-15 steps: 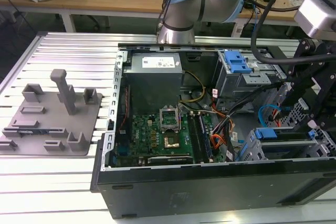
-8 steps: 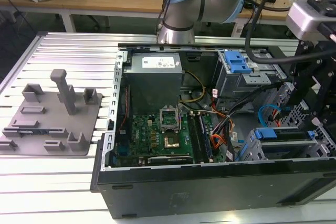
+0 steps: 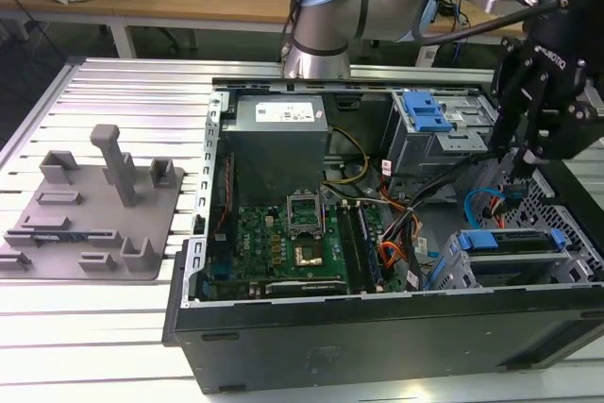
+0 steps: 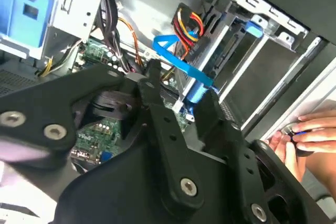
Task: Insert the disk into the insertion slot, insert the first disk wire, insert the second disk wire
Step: 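Insert the first disk wire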
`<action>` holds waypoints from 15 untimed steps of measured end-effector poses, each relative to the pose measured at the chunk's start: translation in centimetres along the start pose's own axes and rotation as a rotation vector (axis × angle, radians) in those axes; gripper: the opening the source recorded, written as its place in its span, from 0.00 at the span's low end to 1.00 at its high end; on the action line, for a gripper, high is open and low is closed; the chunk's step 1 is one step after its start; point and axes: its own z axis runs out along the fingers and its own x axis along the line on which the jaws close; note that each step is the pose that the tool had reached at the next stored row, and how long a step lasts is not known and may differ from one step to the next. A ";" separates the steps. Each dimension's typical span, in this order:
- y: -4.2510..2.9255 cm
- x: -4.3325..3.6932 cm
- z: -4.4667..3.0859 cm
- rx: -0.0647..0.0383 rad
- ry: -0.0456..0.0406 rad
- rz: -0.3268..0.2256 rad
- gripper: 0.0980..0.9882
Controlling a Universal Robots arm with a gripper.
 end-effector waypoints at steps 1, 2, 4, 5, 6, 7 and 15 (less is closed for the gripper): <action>-0.10 -0.04 0.06 0.000 0.0053 0.000 0.43; -0.15 -0.04 0.13 0.000 0.0087 0.000 0.43; -0.17 -0.07 0.34 0.000 0.0314 -0.001 0.35; -0.15 -0.07 0.34 0.000 0.0339 -0.001 0.35; -0.15 -0.08 0.35 0.001 0.0368 -0.002 0.35; -0.13 -0.11 0.41 0.003 0.0441 -0.002 0.35; -0.14 -0.15 0.47 0.091 0.1735 0.027 0.35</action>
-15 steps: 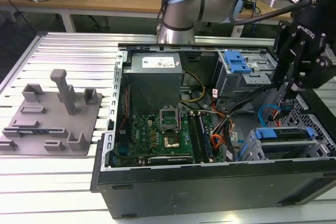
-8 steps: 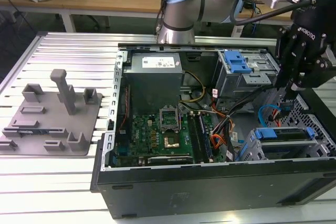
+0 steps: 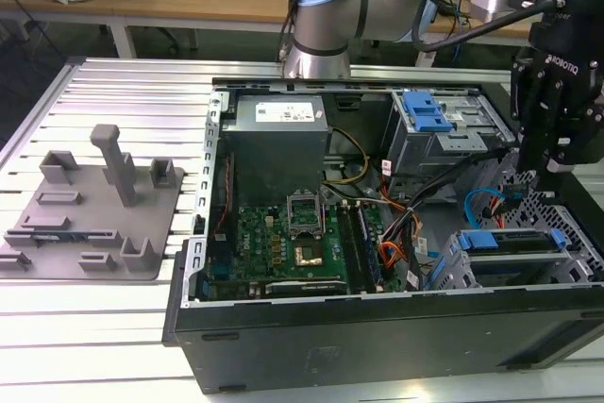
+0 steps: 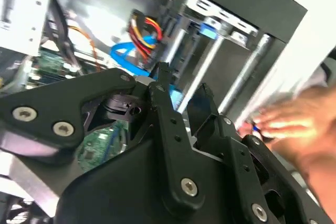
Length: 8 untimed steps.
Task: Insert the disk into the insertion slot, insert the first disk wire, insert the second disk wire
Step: 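Insert the first disk wire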
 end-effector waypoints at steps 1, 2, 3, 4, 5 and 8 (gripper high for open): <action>0.02 -0.16 -0.02 0.001 0.0231 -0.002 0.35; 0.02 -0.37 -0.05 0.001 0.0414 -0.005 0.35; 0.03 -0.67 -0.11 0.002 0.0591 -0.007 0.35; 0.05 -1.11 -0.14 0.002 0.0705 -0.008 0.35; 0.07 -1.58 -0.06 0.002 0.0798 -0.008 0.35; 0.03 -1.70 0.21 -0.008 0.0918 0.025 0.35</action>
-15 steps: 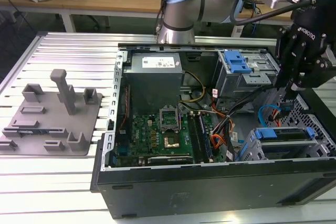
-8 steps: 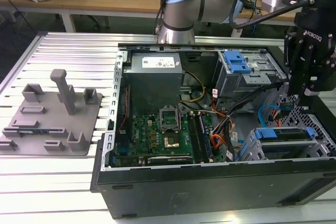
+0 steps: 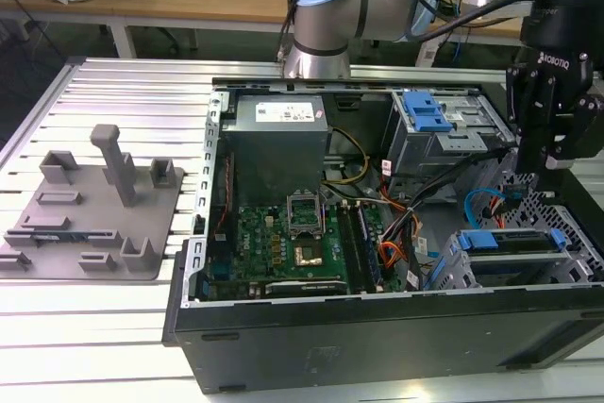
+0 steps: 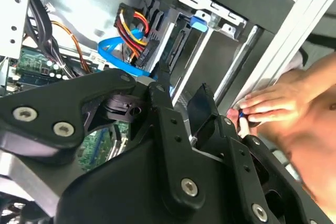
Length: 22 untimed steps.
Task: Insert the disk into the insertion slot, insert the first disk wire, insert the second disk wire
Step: 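Insert the first disk wire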
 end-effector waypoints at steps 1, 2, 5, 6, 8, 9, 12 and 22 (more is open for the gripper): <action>0.01 -0.03 0.10 -0.006 0.0026 0.016 0.35; 0.03 -0.06 0.18 -0.010 0.0045 0.029 0.35; -0.04 -1.32 0.16 -0.017 0.0242 0.052 0.35; -0.04 -1.98 0.06 -0.015 0.0367 0.051 0.35; -0.08 -2.78 -0.07 -0.013 0.0550 0.049 0.35; -0.27 -3.12 0.01 -0.012 0.0692 0.048 0.35; -0.67 -3.74 0.50 -0.010 0.0809 0.047 0.35; -0.50 -4.68 1.85 -0.008 0.0816 0.048 0.35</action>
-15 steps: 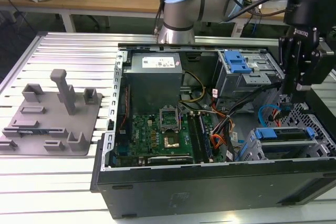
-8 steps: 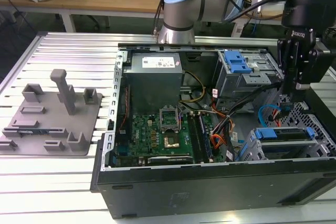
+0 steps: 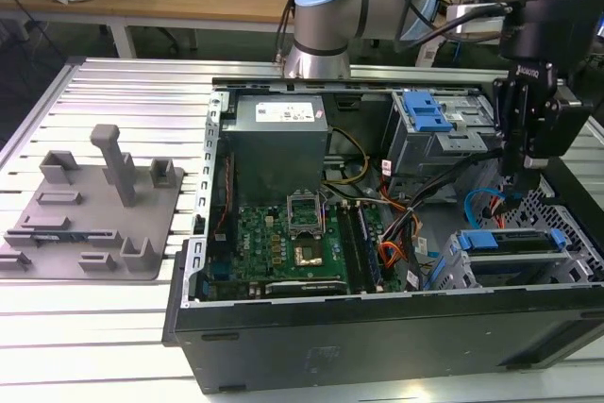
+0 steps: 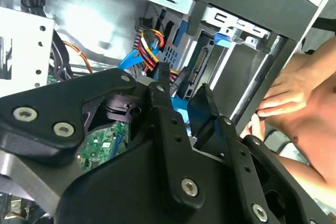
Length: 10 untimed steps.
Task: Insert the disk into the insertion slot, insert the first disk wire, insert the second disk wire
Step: 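Insert the first disk wire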
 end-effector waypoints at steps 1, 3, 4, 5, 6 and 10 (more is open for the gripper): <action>0.02 -0.12 0.12 0.001 0.0000 0.000 0.35; 0.04 -0.20 0.28 0.004 0.0004 0.001 0.35; 0.06 -0.25 0.39 0.006 0.0005 0.003 0.35; 0.08 -0.28 0.45 0.010 0.0003 0.004 0.35; 0.09 -0.30 0.50 0.015 0.0001 0.007 0.35; 0.67 -0.36 0.55 0.028 -0.0007 0.013 0.35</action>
